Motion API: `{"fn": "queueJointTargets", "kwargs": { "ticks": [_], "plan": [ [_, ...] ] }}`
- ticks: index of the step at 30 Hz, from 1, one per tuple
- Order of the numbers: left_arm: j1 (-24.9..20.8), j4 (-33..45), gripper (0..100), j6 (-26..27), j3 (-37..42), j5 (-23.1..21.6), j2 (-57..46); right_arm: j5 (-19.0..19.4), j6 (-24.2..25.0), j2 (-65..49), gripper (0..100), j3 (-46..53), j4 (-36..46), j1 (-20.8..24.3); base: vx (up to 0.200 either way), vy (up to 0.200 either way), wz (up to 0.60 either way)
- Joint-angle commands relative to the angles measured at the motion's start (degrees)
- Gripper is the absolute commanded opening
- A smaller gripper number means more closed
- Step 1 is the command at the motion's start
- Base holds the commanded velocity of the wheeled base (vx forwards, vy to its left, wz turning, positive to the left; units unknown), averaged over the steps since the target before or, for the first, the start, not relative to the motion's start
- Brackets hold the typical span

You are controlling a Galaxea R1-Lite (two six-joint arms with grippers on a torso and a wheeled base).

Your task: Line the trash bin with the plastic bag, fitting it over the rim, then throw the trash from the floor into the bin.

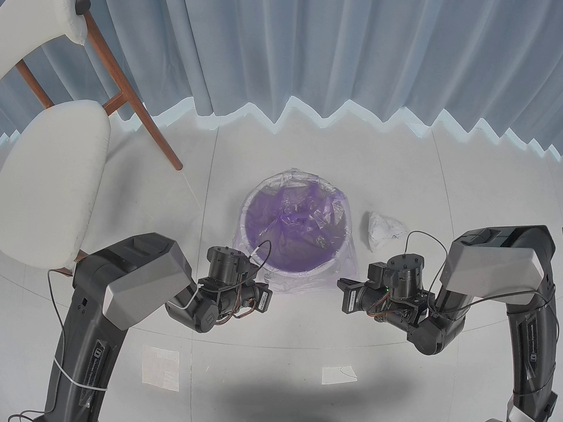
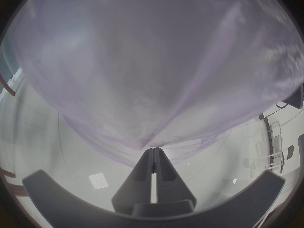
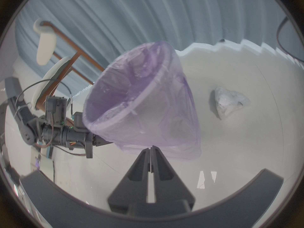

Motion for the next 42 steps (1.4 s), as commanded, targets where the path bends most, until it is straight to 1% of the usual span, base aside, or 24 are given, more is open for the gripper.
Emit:
{"fn": "queueJointTargets", "kwargs": {
  "ticks": [1, 4, 8, 10, 12, 13, 15, 16, 17, 21, 23, 24, 27, 29, 32, 36, 39, 42],
  "plan": [
    [-0.81, -1.12, 0, 0.08, 1.99, 0.02, -0.17, 4.52, -7.76, 4.31, 0, -0.3, -3.7, -3.39, 0.0, 0.0, 0.0],
    [-0.72, -1.12, 0, 0.08, 2.25, 0.02, -0.17, 7.24, -8.99, 8.0, 0, -3.2, -5.37, -4.8, 0.0, 0.0, 0.0],
    [-0.28, -1.12, 0, 0.08, 2.08, 0.38, -0.35, 7.42, -8.99, 10.38, 0, -6.72, -4.49, -5.94, 0.0, 0.0, 0.0],
    [0.25, -0.42, 0, 0.17, 1.2, 1.26, -0.17, 7.42, -8.9, 12.05, 0, -10.76, -1.77, -6.03, 0.0, 0.0, 0.0],
    [0.6, -0.24, 0, 0.17, 0.76, 1.26, -0.09, 7.42, -8.73, 12.31, 0, -11.9, -0.54, -6.12, 0.0, 0.0, 0.0],
    [1.39, 0.55, 0, 0.26, -0.03, 1.26, 0.0, 7.42, -8.64, 12.57, 0, -15.16, 4.03, -6.38, 0.0, 0.0, 0.0],
    [1.57, 1.78, 0, 0.26, -0.12, 1.26, 0.0, 7.33, -8.64, 12.75, 0, -18.23, 7.37, -6.73, 0.0, 0.0, 0.0],
    [1.66, 1.96, 0, 0.26, -0.12, 1.34, 0.0, 7.33, -8.64, 12.84, 0, -18.41, 7.55, -6.82, 0.0, 0.0, 0.0],
    [2.01, 3.1, 0, 0.26, -0.3, 1.43, 0.0, 7.24, -8.46, 13.72, 0, -21.57, 10.1, -6.82, 0.0, 0.0, 0.0],
    [2.09, 7.49, 0, 0.35, -1.97, 2.4, 0.0, 7.06, -8.55, 14.77, 0, -27.55, 15.19, -6.91, 0.0, 0.0, 0.0],
    [2.09, 9.34, 0, 0.35, -2.93, 3.19, 0.0, 7.06, -8.55, 14.95, 0, -28.87, 16.78, -6.91, 0.0, 0.0, 0.0],
    [2.01, 11.8, 0, 0.35, -4.07, 4.6, -0.09, 6.71, -8.55, 15.04, 0, -30.89, 19.41, -6.91, 0.0, 0.0, 0.0],
    [1.92, 14.52, 0, 0.35, -6.36, 5.47, 0.0, 5.22, -8.55, 15.12, 0, -33.61, 23.89, -6.91, 0.0, 0.0, 0.0],
    [1.92, 15.49, 0, 0.35, -7.59, 5.56, 0.18, 4.87, -8.55, 15.04, 0, -34.49, 26.53, -6.91, 0.0, 0.0, 0.0],
    [1.57, 15.05, 0, 0.17, -8.73, 5.39, 1.41, 4.87, -8.46, 15.12, 0, -34.93, 26.79, -6.91, 0.0, 0.0, 0.0],
    [0.78, 14.88, 0, -0.18, -7.59, 5.21, 0.62, 4.87, -7.32, 14.07, 0, -33.61, 25.65, -7.17, 0.0, 0.0, 0.0],
    [0.34, 12.86, 0, -0.18, -3.81, 5.03, -2.02, 4.87, -5.92, 12.05, 0, -31.33, 22.93, -7.26, 0.0, 0.0, 0.0],
    [0.07, 6.97, 0, 0.17, 4.89, 5.21, -6.94, 4.95, -4.86, 8.53, 0, -27.37, 21.52, -7.35, 0.0, 0.0, 0.0]
  ]
}}
